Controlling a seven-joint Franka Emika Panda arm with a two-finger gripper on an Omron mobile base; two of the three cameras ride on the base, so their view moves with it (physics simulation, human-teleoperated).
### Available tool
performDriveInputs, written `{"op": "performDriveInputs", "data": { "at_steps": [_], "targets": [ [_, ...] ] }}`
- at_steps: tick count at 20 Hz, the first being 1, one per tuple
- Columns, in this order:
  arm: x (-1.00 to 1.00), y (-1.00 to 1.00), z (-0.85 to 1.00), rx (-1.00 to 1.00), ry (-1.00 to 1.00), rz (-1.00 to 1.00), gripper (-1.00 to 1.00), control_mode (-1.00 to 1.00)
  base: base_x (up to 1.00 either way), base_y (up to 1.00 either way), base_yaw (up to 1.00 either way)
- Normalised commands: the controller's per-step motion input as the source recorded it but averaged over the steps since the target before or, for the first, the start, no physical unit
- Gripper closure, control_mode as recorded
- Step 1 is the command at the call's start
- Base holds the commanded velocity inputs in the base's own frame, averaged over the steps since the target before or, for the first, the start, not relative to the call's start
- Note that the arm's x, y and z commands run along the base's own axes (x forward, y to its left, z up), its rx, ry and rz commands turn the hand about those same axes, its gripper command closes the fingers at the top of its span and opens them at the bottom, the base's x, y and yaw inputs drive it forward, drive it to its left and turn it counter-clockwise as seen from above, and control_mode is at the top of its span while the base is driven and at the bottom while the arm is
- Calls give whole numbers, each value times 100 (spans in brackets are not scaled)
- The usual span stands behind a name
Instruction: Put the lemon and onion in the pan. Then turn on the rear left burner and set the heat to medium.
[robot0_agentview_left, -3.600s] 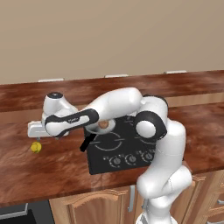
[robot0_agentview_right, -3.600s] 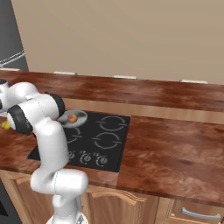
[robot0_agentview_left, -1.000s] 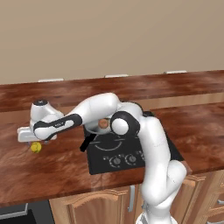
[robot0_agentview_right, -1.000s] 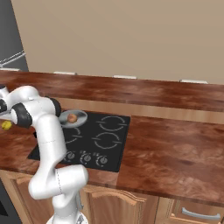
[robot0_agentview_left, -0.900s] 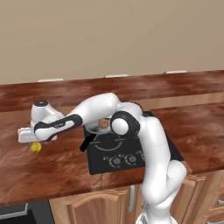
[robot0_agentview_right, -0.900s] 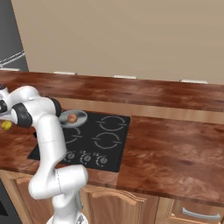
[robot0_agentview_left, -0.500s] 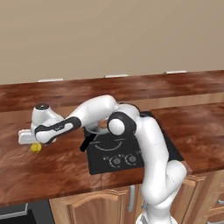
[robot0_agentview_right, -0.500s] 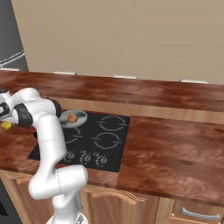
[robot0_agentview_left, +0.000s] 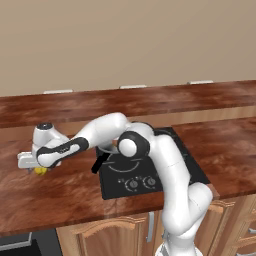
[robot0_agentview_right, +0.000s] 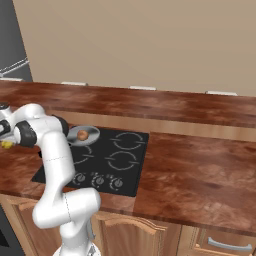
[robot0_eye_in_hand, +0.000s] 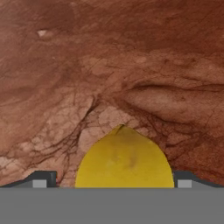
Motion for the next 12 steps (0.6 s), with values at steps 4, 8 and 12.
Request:
{"op": "performDriveInputs", "data": {
  "at_steps": [4,8,12],
  "targets": [
    [0,0,0,0,0,0,100,-100,0,0,0],
    [0,0,0,0,0,0,100,-100,0,0,0],
    [-1,-8,1,0,0,0,100,-100,0,0,0]
  ]
}}
